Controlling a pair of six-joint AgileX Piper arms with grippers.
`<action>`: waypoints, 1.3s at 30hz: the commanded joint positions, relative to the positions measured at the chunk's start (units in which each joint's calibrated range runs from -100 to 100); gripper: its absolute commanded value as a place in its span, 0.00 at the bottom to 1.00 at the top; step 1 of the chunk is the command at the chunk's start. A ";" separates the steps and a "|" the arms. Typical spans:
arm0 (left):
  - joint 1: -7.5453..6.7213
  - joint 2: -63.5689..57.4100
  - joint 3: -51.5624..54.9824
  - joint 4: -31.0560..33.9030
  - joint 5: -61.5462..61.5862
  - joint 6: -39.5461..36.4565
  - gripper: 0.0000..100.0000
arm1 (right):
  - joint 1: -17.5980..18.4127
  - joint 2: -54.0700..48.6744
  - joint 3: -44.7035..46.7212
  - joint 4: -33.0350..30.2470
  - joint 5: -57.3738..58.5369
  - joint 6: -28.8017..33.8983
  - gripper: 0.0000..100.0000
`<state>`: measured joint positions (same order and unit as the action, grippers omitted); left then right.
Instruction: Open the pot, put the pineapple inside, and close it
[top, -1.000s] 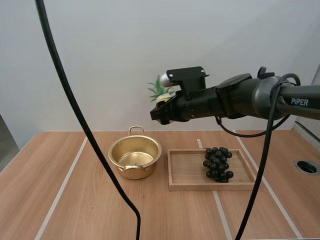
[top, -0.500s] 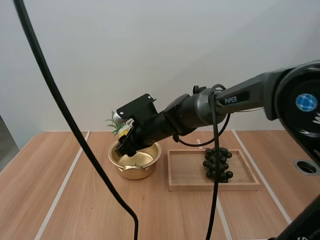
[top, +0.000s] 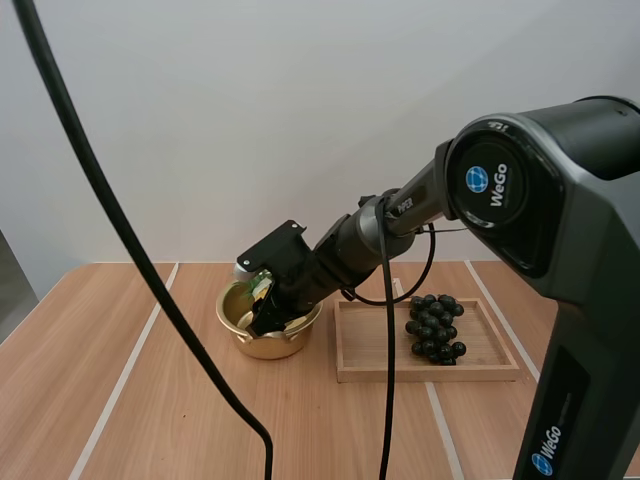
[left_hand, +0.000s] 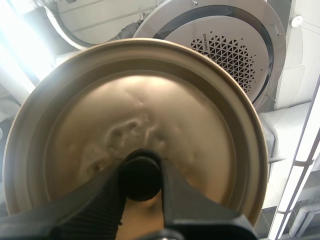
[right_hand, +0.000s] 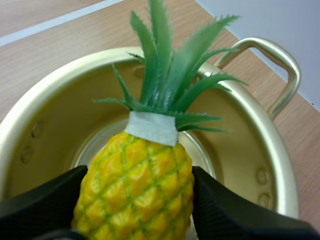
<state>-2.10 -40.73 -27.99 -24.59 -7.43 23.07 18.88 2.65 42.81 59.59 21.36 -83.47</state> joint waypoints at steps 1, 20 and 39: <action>0.08 -0.20 -0.26 0.07 2.96 0.12 0.00 | 0.05 0.30 0.44 -1.69 1.27 -0.41 0.00; 0.08 0.08 -0.26 0.07 5.78 0.12 0.00 | 0.05 -7.60 0.44 -26.02 10.02 17.31 0.00; 0.08 0.08 -0.26 0.07 9.77 0.12 0.00 | 0.05 -7.60 0.44 -31.81 16.18 22.01 0.31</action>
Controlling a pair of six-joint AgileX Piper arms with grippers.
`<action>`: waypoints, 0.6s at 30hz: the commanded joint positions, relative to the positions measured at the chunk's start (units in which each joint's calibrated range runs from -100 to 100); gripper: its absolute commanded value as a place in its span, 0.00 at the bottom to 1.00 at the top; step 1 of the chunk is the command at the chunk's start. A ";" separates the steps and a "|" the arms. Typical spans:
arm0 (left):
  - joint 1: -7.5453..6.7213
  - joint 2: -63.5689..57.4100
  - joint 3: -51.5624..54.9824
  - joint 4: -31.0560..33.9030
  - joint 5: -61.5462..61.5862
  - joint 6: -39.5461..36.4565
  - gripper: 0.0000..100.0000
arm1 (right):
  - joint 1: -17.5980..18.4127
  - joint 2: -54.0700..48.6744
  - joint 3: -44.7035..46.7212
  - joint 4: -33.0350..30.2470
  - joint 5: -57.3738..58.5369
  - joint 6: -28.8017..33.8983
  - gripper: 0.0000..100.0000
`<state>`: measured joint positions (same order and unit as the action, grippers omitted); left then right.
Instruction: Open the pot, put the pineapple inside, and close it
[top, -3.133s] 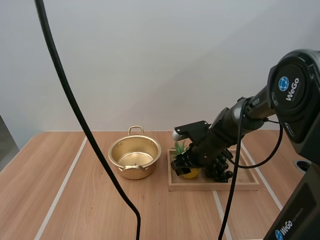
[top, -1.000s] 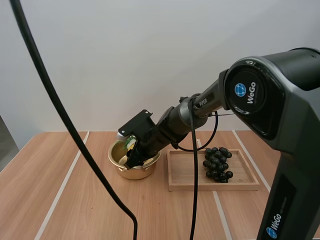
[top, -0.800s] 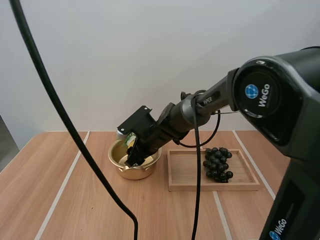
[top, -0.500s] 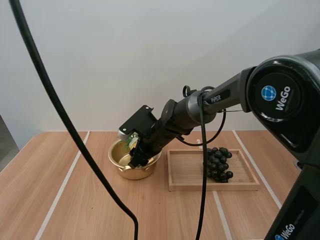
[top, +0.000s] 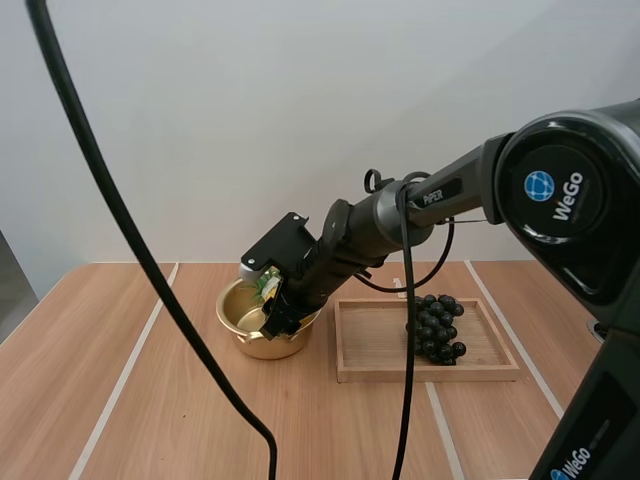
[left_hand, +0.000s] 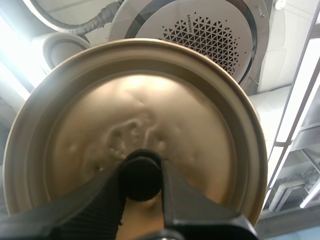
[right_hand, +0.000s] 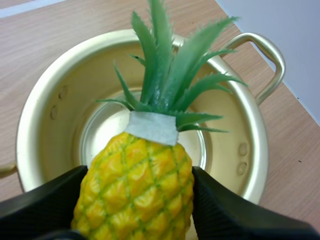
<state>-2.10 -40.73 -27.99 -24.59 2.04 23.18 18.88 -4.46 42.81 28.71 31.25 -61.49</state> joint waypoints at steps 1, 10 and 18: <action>0.08 0.08 -0.26 0.07 0.30 0.01 0.00 | 0.05 -0.49 0.44 -0.93 6.29 0.03 0.50; 0.08 0.08 -0.26 0.07 0.30 0.01 0.00 | 0.05 -0.49 0.44 -1.20 3.37 -1.64 1.00; 0.08 0.08 -0.13 0.07 5.64 0.01 0.00 | 0.05 -5.00 0.44 -1.20 -7.28 -0.05 1.00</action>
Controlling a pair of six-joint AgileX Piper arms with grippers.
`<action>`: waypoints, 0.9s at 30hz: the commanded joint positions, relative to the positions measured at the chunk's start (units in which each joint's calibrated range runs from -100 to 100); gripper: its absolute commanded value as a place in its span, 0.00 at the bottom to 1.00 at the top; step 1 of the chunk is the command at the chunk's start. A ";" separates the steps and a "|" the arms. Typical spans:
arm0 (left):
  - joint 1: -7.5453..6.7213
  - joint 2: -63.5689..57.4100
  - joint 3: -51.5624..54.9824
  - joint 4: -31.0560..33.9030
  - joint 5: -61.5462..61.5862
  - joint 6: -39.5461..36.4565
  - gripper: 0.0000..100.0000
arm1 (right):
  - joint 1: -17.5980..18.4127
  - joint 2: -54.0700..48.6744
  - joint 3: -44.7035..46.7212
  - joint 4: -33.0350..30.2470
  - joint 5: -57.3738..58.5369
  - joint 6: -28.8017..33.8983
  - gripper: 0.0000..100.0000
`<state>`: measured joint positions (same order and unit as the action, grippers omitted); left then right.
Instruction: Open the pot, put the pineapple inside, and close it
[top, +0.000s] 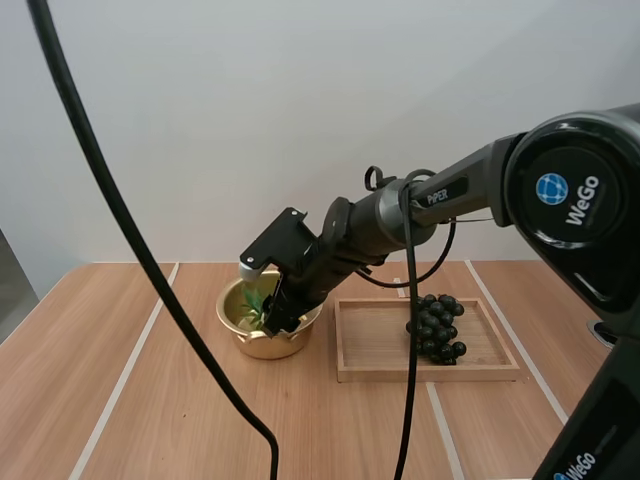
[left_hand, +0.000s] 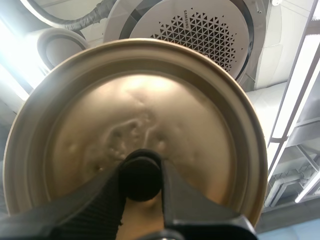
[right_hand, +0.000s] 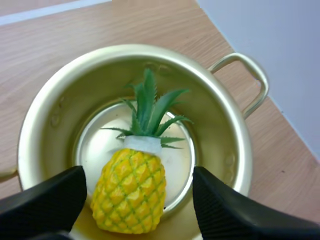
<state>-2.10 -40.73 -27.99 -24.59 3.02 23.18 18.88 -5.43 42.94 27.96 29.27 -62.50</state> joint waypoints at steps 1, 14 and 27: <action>0.08 0.08 -0.13 0.07 6.58 0.01 0.00 | 0.05 -5.07 0.31 -0.45 -6.51 1.10 1.00; 0.08 3.39 -0.13 1.10 40.13 0.01 0.00 | -10.02 -24.29 0.31 -0.45 -14.26 9.28 1.00; 0.08 12.04 7.12 8.18 76.61 -4.83 0.00 | -20.33 -42.60 0.31 -0.68 -12.79 18.16 1.00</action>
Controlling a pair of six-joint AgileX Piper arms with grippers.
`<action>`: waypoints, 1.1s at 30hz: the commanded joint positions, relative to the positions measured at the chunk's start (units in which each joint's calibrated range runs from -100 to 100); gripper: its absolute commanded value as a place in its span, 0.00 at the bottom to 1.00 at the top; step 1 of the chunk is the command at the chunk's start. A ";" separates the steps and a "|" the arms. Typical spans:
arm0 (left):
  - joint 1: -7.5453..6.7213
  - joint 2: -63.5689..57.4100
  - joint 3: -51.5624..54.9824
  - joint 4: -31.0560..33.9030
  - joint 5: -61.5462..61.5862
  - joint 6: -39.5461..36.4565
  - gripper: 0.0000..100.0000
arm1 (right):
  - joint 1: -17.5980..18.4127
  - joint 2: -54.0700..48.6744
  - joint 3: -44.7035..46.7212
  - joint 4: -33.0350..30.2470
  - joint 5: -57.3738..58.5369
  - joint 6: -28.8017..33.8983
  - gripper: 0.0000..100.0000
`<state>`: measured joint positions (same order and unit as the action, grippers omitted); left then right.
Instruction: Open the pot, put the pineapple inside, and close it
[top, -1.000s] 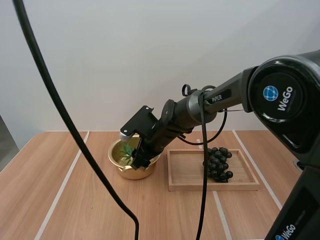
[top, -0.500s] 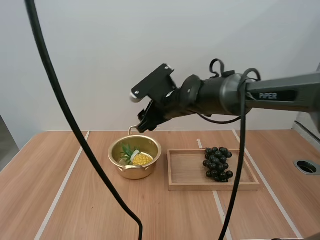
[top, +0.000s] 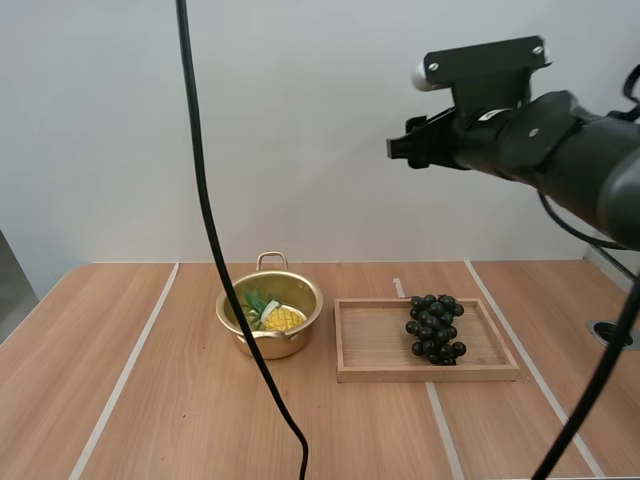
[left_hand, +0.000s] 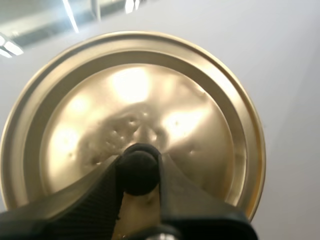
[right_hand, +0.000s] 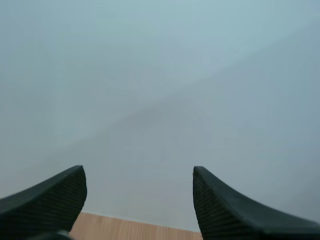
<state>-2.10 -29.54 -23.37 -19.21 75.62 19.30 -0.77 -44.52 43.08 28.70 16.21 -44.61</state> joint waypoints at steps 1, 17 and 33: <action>0.08 1.37 3.77 3.68 4.77 -0.95 0.00 | -0.78 -4.66 0.17 -1.62 0.26 0.27 1.00; 0.08 12.17 31.01 5.05 8.75 9.87 0.00 | -2.17 -11.38 0.17 -1.62 17.34 2.18 1.00; 0.08 31.98 31.70 4.93 24.38 10.64 0.00 | -2.48 -13.45 0.17 -1.62 18.17 2.18 1.00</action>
<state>-2.10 1.17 8.30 -13.63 99.89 29.78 -2.82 -57.28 43.08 27.48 34.74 -42.66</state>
